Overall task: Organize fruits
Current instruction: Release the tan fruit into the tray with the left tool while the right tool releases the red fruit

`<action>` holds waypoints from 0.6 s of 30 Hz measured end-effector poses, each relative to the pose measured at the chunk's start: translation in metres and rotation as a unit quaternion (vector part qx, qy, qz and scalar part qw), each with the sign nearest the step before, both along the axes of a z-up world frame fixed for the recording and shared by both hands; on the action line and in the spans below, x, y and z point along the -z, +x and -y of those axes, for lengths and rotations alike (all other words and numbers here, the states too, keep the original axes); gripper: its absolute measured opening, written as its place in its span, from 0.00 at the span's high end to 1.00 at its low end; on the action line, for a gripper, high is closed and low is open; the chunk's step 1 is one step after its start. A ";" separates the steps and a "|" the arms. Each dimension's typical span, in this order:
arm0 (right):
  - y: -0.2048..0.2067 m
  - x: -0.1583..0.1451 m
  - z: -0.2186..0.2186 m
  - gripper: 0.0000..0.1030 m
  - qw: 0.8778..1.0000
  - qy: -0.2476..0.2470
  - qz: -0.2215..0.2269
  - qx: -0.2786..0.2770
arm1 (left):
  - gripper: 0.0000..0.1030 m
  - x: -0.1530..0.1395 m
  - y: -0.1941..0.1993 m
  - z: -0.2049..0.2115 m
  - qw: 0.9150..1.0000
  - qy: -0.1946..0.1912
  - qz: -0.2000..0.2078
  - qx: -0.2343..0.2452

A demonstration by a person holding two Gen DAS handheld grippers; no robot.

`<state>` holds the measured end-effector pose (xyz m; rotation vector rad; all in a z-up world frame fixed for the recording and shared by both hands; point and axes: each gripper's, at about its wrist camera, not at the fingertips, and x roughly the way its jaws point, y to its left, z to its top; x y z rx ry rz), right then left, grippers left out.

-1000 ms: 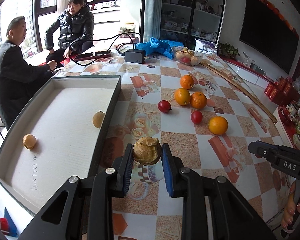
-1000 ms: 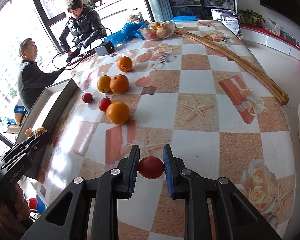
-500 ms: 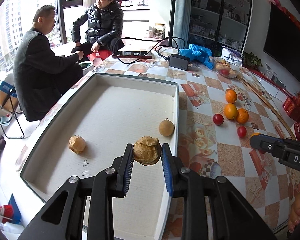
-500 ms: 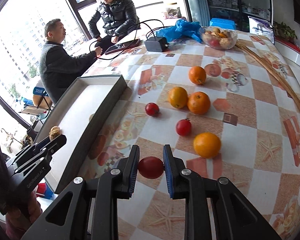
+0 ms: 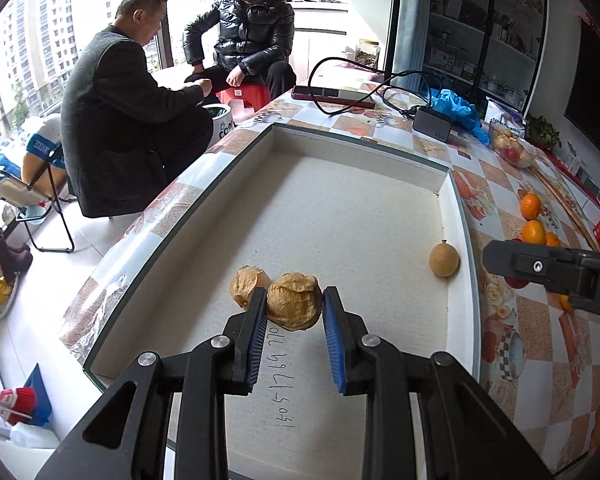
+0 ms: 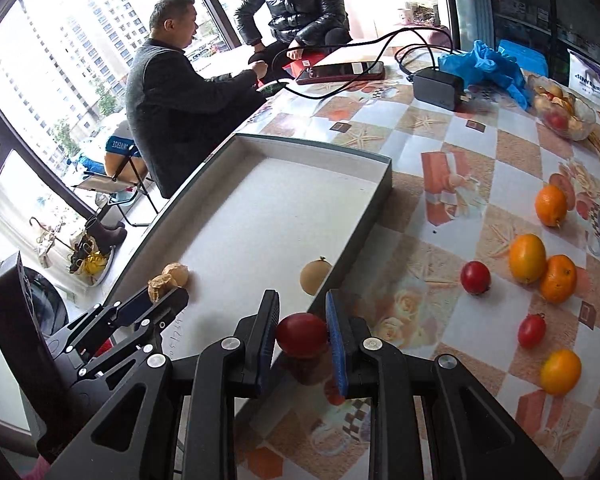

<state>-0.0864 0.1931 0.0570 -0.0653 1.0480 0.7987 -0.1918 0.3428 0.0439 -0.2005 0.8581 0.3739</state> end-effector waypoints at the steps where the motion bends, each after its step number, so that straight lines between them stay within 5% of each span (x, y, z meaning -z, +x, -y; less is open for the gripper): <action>1: 0.000 0.001 -0.006 0.75 1.000 0.000 -0.002 -0.004 | 0.71 0.002 0.000 -0.002 1.000 -0.001 -0.002 -0.001; 16: 0.000 0.020 -0.044 0.75 0.999 -0.015 -0.024 -0.031 | 0.67 0.016 0.004 -0.009 1.000 0.008 -0.012 -0.007; 18: 0.001 0.022 -0.045 0.75 0.999 -0.015 -0.030 -0.035 | 0.57 0.018 0.004 -0.010 1.000 0.006 -0.012 -0.008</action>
